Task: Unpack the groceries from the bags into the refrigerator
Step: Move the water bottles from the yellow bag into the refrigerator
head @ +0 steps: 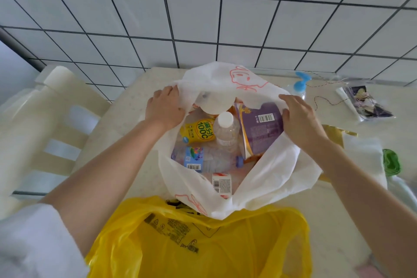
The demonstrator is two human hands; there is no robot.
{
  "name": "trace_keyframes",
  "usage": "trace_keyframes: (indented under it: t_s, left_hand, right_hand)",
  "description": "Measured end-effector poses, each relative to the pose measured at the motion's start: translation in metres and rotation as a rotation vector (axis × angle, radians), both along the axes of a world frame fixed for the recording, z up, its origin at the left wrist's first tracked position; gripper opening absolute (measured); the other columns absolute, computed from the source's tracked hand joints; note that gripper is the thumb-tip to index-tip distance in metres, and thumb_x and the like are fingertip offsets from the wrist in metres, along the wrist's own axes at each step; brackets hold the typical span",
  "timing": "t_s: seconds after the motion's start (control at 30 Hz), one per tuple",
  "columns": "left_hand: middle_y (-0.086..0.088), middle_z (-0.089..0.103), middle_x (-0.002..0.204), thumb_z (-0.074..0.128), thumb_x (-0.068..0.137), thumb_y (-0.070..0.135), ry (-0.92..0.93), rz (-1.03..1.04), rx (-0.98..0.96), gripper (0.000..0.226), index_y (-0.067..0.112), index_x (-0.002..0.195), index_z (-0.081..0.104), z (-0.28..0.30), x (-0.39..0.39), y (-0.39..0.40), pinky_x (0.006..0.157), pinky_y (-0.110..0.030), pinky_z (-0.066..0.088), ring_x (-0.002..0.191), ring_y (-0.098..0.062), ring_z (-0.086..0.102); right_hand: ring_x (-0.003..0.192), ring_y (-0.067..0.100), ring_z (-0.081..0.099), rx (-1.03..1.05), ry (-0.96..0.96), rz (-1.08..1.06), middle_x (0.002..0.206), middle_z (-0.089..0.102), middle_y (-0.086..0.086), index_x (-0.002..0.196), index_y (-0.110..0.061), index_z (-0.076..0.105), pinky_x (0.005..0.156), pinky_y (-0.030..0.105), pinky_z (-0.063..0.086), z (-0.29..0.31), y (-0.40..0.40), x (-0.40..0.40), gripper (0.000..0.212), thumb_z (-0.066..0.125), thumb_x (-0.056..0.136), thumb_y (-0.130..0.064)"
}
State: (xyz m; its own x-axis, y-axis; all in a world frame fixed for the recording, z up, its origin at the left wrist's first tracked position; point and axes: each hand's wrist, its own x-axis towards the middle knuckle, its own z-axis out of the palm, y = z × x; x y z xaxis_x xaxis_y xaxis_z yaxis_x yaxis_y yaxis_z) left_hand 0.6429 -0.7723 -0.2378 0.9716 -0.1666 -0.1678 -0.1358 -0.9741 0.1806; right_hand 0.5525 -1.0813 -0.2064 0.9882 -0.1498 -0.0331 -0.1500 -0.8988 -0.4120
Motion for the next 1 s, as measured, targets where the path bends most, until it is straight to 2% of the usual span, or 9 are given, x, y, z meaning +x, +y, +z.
trace_keyframes:
  t_s: [0.13,0.23,0.3,0.37,0.5,0.7,0.83,0.93,1.0]
  left_hand:
    - [-0.016,0.030,0.147,0.053,0.087,0.041,-0.202,-0.130,-0.142,0.074,0.021,0.150,0.019,0.001,-0.016,-0.014,0.094,-0.049,0.046,0.123,-0.041,0.044]
    - [-0.019,0.013,0.154,0.042,0.091,0.046,-0.204,-0.283,-0.009,0.067,0.044,0.149,0.007,-0.009,-0.018,-0.013,0.087,-0.056,0.051,0.128,-0.047,0.036]
    - [-0.013,0.006,0.158,0.050,0.092,0.016,-0.161,-0.313,0.034,0.080,0.048,0.149,0.003,-0.014,-0.013,-0.009,0.081,-0.055,0.054,0.132,-0.044,0.033]
    - [-0.006,0.004,0.160,0.051,0.089,0.006,-0.098,-0.241,0.047,0.085,0.039,0.151,0.004,-0.012,-0.007,-0.005,0.080,-0.051,0.053,0.132,-0.039,0.035]
    - [0.011,0.002,0.162,0.040,0.092,0.009,0.122,-0.064,0.079,0.071,0.033,0.151,0.011,-0.009,0.015,0.015,0.093,-0.052,0.047,0.132,-0.037,0.041]
    - [0.012,0.005,0.162,0.041,0.091,0.021,0.239,-0.009,0.010,0.067,0.039,0.150,0.017,-0.009,0.030,0.027,0.102,-0.055,0.040,0.134,-0.037,0.039]
    - [-0.003,0.018,0.159,0.063,0.086,0.028,-0.069,-0.005,-0.060,0.066,0.019,0.145,0.035,0.001,0.009,0.018,0.108,-0.051,0.036,0.140,-0.037,0.025]
    - [-0.012,0.048,0.140,0.066,0.083,0.016,-0.528,-0.287,-0.258,0.053,0.006,0.132,0.051,0.011,-0.016,0.013,0.107,-0.044,0.040,0.132,-0.032,0.040]
    - [-0.011,0.059,0.125,0.067,0.081,0.009,-0.644,-0.515,-0.256,0.041,0.004,0.120,0.059,0.010,-0.027,0.008,0.106,-0.038,0.042,0.123,-0.030,0.050]
  right_hand:
    - [0.133,0.031,0.038,0.049,0.006,0.021,0.146,0.038,0.008,0.144,-0.016,0.032,0.107,0.048,0.039,0.004,0.004,-0.029,0.063,0.047,0.085,0.003]
    - [0.140,0.030,0.025,0.005,0.109,0.055,0.153,0.027,0.007,0.146,-0.014,0.027,0.113,0.042,0.025,0.006,0.002,-0.043,0.067,0.053,0.084,-0.004]
    - [0.144,0.026,0.017,-0.056,0.163,0.090,0.157,0.017,0.003,0.149,-0.017,0.021,0.115,0.042,0.023,0.002,-0.002,-0.051,0.072,0.056,0.086,-0.011]
    - [0.146,0.023,0.014,-0.100,0.152,0.143,0.159,0.013,0.001,0.151,-0.018,0.015,0.115,0.045,0.027,-0.006,-0.009,-0.057,0.076,0.058,0.088,-0.014]
    - [0.146,0.022,0.019,-0.031,0.058,0.213,0.159,0.017,0.004,0.152,-0.015,0.020,0.116,0.039,0.026,-0.017,-0.023,-0.061,0.079,0.064,0.086,-0.009]
    - [0.141,0.026,0.026,-0.075,0.107,0.170,0.156,0.024,0.003,0.149,-0.017,0.024,0.110,0.044,0.032,0.004,-0.011,-0.053,0.083,0.071,0.082,-0.034]
    - [0.136,0.031,0.027,-0.162,-0.005,0.142,0.150,0.031,0.005,0.146,-0.019,0.023,0.104,0.050,0.040,0.028,0.018,-0.052,0.081,0.070,0.082,-0.033]
    - [0.129,0.032,0.039,-0.099,-0.182,0.137,0.138,0.046,0.010,0.142,-0.012,0.035,0.101,0.048,0.043,0.036,0.049,-0.049,0.072,0.072,0.081,-0.025]
    - [0.120,0.031,0.047,-0.063,-0.281,0.245,0.126,0.056,0.010,0.131,-0.009,0.049,0.099,0.046,0.045,0.036,0.069,-0.044,0.060,0.074,0.079,-0.022]
